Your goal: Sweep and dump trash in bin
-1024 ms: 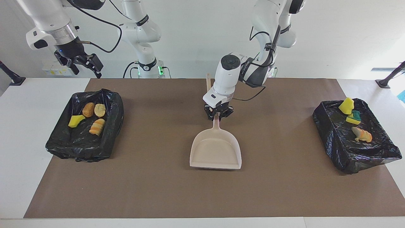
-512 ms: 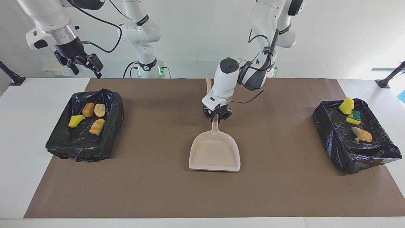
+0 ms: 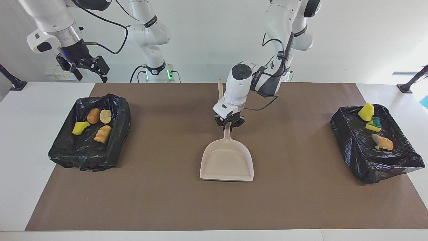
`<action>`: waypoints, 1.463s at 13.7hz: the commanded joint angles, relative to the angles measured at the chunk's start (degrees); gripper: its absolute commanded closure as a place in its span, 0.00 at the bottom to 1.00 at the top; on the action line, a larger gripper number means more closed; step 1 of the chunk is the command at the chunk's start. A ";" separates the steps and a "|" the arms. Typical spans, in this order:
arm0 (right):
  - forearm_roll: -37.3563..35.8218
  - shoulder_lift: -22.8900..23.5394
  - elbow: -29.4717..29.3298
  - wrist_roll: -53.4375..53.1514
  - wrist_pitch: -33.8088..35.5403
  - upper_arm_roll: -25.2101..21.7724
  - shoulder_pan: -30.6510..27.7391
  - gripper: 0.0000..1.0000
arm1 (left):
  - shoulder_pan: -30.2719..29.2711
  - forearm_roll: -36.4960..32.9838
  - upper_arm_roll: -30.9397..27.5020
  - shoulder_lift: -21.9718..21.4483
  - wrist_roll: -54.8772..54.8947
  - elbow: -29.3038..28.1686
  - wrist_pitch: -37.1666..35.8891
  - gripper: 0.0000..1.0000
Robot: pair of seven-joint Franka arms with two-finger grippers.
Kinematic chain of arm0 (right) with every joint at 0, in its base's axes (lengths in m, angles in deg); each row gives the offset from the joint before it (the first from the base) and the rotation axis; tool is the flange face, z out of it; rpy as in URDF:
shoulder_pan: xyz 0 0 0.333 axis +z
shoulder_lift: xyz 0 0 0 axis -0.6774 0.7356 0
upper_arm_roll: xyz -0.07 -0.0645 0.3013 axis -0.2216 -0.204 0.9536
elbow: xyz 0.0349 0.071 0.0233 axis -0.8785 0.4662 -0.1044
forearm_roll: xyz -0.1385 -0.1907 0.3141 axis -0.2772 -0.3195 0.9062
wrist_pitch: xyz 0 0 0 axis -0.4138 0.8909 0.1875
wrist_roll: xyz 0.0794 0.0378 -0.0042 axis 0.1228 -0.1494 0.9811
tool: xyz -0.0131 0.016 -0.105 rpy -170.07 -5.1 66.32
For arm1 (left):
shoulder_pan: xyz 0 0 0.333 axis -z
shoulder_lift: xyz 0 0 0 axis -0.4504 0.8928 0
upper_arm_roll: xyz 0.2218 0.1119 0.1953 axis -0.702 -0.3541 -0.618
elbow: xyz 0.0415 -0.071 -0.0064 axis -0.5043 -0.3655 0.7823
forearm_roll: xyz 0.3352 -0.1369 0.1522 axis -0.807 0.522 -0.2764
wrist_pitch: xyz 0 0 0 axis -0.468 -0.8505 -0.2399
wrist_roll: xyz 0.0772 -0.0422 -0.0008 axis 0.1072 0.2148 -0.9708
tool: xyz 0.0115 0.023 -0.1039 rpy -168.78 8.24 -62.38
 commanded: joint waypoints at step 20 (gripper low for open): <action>2.35 -1.30 1.49 -1.09 1.27 -0.13 3.49 0.00 | -22.06 2.31 -1.93 -10.47 19.01 13.59 -29.29 0.00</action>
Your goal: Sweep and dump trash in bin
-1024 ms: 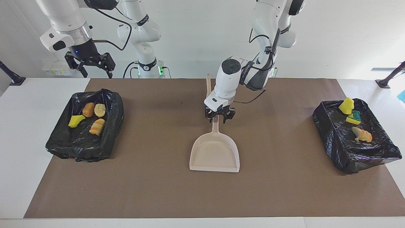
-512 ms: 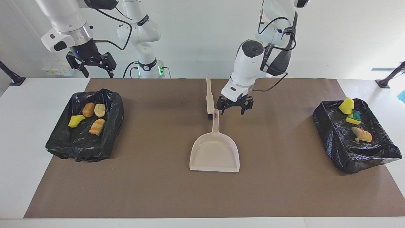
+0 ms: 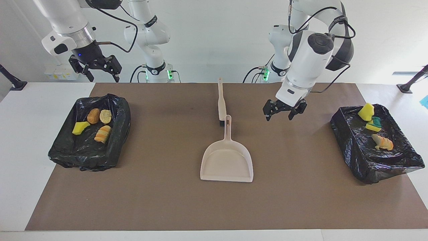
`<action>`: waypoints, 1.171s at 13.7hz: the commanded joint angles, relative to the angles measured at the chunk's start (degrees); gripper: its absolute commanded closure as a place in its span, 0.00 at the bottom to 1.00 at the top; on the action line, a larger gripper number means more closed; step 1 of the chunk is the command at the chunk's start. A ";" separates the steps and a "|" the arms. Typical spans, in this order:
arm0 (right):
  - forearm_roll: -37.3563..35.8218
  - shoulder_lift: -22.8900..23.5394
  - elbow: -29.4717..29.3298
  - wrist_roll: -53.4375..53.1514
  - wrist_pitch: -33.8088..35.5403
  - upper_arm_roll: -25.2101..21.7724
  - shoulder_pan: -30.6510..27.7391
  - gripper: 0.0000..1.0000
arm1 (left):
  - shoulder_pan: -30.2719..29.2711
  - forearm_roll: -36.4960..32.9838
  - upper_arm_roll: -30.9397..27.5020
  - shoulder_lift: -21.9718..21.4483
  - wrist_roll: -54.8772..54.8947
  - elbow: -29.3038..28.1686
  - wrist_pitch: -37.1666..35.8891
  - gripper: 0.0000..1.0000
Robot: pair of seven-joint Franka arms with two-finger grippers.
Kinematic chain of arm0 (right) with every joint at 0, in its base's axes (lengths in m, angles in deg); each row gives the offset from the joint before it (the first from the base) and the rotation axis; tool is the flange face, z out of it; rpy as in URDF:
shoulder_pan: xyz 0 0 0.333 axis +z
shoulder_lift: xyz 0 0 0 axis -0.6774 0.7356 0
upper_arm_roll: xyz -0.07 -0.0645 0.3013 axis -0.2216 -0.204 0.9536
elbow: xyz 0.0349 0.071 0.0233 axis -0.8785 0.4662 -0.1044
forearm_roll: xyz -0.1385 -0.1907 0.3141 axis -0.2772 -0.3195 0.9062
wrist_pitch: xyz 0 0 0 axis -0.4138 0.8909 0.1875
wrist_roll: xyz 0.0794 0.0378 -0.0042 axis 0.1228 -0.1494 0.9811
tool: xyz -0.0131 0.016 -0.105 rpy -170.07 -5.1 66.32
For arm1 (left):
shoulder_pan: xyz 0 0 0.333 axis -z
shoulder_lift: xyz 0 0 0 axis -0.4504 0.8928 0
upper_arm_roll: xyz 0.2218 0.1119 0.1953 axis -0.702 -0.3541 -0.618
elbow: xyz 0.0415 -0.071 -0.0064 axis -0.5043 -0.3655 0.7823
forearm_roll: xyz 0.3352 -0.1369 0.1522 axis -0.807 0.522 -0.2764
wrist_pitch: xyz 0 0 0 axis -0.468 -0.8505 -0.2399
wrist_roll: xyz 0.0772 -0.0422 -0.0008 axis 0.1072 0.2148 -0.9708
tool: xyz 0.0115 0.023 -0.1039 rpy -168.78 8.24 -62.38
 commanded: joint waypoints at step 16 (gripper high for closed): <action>1.08 -1.64 1.52 -0.35 1.07 0.06 -0.61 0.00 | -16.05 -2.93 0.09 -7.91 28.24 1.88 -14.75 0.00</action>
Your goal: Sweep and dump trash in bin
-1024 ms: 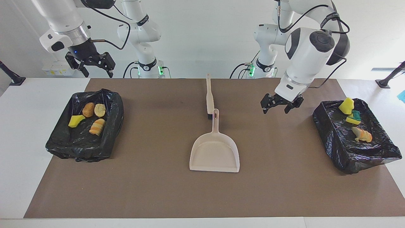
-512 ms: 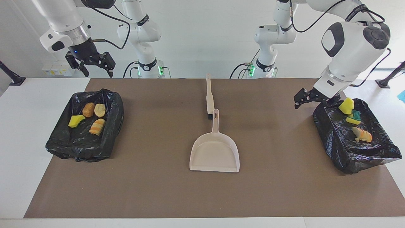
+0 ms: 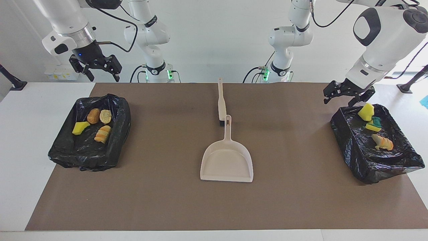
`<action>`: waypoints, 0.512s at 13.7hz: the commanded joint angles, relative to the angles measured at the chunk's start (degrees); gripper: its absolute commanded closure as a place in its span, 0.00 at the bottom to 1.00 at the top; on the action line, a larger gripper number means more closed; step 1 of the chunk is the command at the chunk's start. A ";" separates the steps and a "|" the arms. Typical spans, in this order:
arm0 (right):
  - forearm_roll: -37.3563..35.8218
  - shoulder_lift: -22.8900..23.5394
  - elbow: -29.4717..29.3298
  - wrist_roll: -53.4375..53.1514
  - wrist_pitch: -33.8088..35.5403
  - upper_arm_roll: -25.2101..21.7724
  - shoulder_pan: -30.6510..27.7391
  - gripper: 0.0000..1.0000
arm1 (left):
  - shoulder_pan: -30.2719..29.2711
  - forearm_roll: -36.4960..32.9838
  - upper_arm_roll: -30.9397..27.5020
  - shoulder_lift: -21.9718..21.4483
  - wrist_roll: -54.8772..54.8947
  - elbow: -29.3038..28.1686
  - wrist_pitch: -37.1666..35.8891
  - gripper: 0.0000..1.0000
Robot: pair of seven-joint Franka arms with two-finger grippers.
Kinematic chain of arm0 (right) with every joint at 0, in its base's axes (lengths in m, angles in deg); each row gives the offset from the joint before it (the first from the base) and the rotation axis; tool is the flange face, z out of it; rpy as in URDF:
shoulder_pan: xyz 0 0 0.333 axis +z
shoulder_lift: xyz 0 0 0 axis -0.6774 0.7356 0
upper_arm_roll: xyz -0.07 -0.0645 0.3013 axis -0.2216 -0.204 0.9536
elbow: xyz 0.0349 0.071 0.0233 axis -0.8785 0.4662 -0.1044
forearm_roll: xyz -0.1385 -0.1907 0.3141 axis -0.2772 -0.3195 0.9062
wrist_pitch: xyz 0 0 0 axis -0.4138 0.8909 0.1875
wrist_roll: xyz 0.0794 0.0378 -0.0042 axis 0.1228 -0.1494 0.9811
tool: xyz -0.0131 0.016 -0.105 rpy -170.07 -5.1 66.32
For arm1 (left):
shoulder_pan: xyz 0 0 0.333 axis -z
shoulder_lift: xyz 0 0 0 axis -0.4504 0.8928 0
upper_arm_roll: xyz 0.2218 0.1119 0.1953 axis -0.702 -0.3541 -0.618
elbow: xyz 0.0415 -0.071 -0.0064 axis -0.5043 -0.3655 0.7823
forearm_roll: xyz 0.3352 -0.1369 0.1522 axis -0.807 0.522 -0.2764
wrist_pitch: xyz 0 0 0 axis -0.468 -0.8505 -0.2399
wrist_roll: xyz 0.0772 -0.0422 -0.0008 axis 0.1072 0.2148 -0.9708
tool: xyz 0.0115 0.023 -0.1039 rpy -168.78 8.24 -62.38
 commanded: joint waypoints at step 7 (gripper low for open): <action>1.08 -1.42 1.37 -0.35 0.94 0.11 -0.60 0.00 | -0.26 -1.30 0.24 -5.27 0.68 -4.49 -0.71 0.00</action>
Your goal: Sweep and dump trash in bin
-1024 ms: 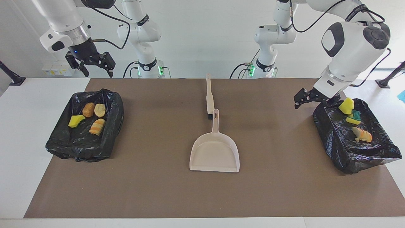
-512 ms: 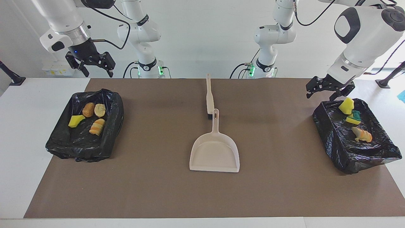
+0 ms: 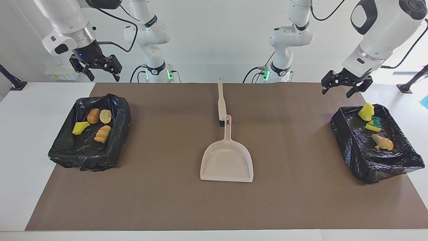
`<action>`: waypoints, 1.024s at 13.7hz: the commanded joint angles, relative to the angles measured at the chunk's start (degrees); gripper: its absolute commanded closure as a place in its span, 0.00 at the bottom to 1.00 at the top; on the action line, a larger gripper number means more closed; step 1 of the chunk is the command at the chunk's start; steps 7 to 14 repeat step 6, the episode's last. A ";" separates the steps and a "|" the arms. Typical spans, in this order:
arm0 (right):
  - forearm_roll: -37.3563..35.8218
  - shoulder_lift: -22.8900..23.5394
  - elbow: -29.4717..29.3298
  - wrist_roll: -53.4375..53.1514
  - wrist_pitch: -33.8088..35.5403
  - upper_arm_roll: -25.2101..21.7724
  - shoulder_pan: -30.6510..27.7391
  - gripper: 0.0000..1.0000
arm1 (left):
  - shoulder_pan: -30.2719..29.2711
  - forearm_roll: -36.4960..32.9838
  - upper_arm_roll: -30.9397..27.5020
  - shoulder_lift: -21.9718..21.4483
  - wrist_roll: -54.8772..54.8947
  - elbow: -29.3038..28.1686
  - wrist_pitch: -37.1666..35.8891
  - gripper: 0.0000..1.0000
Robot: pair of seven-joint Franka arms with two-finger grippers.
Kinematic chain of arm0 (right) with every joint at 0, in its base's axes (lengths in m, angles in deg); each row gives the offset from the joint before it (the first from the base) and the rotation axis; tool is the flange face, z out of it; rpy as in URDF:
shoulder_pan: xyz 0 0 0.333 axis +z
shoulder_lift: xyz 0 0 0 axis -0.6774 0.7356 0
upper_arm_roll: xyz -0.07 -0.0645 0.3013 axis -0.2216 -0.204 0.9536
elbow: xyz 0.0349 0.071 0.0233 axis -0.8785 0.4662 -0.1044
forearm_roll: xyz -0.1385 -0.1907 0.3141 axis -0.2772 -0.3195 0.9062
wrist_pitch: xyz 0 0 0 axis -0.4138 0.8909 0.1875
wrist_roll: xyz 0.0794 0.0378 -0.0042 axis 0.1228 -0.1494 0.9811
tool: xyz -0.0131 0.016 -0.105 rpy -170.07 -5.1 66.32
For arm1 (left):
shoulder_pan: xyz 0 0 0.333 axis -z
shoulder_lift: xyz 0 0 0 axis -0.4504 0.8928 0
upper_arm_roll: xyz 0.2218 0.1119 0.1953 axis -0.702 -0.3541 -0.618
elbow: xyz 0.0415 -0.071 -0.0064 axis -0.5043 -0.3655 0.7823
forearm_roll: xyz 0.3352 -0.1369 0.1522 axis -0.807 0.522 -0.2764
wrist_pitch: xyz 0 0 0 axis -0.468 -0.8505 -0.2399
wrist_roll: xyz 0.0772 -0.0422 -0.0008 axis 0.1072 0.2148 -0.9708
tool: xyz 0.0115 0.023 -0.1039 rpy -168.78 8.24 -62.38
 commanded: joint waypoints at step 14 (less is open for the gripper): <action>0.81 -1.64 1.62 -0.35 0.69 0.11 -1.13 0.00 | -0.44 -0.55 0.15 -1.03 0.66 -1.69 2.57 0.00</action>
